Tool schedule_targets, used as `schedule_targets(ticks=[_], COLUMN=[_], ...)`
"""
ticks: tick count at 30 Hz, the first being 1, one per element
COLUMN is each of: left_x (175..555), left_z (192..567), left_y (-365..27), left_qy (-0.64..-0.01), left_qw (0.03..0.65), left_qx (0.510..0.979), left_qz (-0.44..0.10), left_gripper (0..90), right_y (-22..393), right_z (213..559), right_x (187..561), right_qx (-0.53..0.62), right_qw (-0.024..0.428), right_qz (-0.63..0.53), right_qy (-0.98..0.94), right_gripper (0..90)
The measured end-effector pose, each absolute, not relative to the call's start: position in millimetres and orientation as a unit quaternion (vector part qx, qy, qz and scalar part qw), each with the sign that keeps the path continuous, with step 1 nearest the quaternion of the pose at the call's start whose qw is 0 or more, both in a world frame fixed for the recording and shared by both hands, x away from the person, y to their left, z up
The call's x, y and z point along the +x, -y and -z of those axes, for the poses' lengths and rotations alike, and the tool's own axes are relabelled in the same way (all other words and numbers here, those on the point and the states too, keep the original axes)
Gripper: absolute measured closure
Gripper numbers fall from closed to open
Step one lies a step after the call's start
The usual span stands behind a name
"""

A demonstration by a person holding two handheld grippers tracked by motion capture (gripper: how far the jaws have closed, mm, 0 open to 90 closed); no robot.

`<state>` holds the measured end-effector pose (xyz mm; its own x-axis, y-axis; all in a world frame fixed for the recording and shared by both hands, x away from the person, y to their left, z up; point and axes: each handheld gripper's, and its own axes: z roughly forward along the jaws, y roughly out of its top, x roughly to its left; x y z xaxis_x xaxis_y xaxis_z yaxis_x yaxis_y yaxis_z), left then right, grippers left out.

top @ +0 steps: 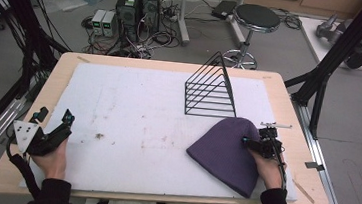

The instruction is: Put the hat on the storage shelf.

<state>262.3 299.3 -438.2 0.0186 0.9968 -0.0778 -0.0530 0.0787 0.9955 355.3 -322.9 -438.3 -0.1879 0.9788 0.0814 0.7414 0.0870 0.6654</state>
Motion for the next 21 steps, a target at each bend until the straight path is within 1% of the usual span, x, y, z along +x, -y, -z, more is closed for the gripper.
schedule_targets(ticks=[3, 4, 6, 21], left_x=[263.2, 263.5, 263.5, 264.2], left_z=[438.3, 438.4, 438.2, 438.0], left_y=[-298.6, -298.3, -298.3, -298.2], left_qy=[-0.501, -0.501, -0.500, -0.500], left_qw=[0.538, 0.539, 0.538, 0.541], left_qx=[0.471, 0.471, 0.472, 0.472], left_qz=[-0.487, -0.487, -0.487, -0.485], left_gripper=[25.4, 25.4, 25.4, 25.5], right_y=[324.8, 325.2, 325.9, 325.0], right_z=[437.4, 437.4, 437.6, 434.5], right_x=[355.0, 354.9, 354.6, 345.4], right_qx=[0.609, 0.609, 0.605, 0.576], right_qw=[0.178, 0.175, 0.178, 0.217], right_qz=[-0.315, -0.321, -0.325, -0.352], right_qy=[-0.706, -0.704, -0.705, -0.705], right_gripper=[65.9, 68.8, 71.6, 72.9])
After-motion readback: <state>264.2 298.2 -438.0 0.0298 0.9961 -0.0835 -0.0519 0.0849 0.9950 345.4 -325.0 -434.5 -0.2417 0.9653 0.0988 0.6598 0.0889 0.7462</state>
